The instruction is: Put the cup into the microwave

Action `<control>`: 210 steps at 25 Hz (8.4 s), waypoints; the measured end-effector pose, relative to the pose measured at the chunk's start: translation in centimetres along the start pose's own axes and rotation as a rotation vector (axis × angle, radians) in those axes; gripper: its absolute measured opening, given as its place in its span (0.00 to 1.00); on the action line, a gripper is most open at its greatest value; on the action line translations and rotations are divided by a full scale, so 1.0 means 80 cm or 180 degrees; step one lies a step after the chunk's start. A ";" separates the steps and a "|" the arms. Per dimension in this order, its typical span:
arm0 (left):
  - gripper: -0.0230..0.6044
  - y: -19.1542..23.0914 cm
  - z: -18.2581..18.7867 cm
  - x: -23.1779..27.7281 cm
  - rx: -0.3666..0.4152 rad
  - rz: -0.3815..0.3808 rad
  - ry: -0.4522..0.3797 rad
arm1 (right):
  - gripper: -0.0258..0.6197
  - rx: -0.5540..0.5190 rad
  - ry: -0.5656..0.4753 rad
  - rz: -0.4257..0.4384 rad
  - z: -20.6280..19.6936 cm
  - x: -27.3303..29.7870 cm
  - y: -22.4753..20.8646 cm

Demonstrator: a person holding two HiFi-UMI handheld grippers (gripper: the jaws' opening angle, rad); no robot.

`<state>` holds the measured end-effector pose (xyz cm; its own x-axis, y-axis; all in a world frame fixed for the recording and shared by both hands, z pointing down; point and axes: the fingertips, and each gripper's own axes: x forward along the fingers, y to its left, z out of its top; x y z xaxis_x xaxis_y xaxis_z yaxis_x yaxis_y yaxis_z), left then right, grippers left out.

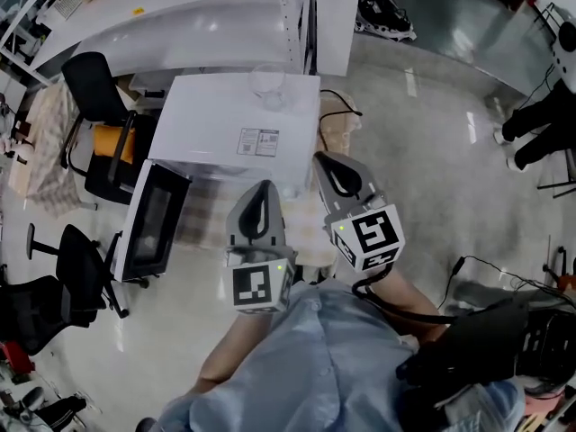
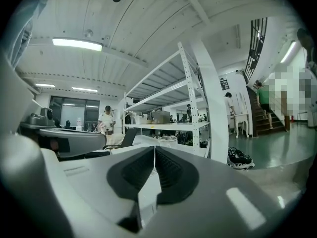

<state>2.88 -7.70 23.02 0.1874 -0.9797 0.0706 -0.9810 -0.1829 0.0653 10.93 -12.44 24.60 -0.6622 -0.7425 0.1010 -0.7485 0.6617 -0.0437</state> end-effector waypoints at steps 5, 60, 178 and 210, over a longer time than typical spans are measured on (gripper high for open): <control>0.05 0.031 0.002 0.028 -0.0068 0.0004 0.0023 | 0.07 0.0001 0.0059 -0.0041 -0.003 0.040 -0.012; 0.05 0.199 -0.055 0.192 -0.0871 -0.0070 0.0340 | 0.67 -0.0019 0.0553 0.0151 -0.040 0.308 -0.053; 0.05 0.307 -0.174 -0.059 -0.0311 -0.0109 0.0179 | 0.66 0.0235 0.0340 0.0581 -0.228 0.254 0.259; 0.05 0.348 -0.209 0.021 -0.0417 -0.0087 0.0550 | 0.66 0.0360 0.0643 0.0281 -0.285 0.341 0.179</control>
<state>-23.24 -13.05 41.56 0.2308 -0.9440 0.2359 -0.9625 -0.1859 0.1976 -17.09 -20.87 49.36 -0.7134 -0.6387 0.2881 -0.6946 0.6988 -0.1709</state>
